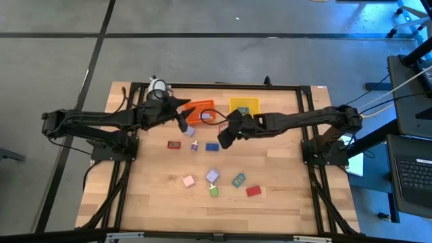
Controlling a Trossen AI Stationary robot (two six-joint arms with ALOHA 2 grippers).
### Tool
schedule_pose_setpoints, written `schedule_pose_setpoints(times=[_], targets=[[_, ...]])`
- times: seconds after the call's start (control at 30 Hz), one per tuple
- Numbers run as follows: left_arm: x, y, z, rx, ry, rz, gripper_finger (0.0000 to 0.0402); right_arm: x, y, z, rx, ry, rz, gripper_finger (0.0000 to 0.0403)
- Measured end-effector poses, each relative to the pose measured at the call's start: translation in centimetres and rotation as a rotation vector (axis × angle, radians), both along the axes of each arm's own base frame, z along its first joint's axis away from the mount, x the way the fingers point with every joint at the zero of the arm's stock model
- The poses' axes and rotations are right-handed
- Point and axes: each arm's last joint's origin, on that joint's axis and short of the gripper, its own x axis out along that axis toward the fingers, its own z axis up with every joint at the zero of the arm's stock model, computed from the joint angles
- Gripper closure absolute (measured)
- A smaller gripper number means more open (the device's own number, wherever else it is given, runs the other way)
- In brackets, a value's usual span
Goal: Pick & Place Office items
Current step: Put the top green charger adapter into the orange bin
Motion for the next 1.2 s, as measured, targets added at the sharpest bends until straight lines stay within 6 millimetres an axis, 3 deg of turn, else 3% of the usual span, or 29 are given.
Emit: schedule_pose_setpoints(times=[0.2,0.6,0.93,1.2], targets=[[-1.9,-0.4,1.8,0.022,-0.086,-0.012,0.0217,-0.3,-0.2,0.5,-0.089,0.01,0.013,0.0257],[-4.4,-3.4,1.6,-0.086,0.005,-0.318,0.0217,-0.4,-1.4,1.6,-0.169,-0.025,0.051,0.0257],[-6.2,-4.5,1.7,-0.075,0.031,-0.255,0.0217,-0.7,-2.0,2.3,-0.197,-0.037,0.054,0.0257],[-6.4,-5.0,1.6,-0.081,0.037,-0.282,0.0217,-0.8,-3.4,2.3,-0.243,-0.015,0.013,0.0257]])
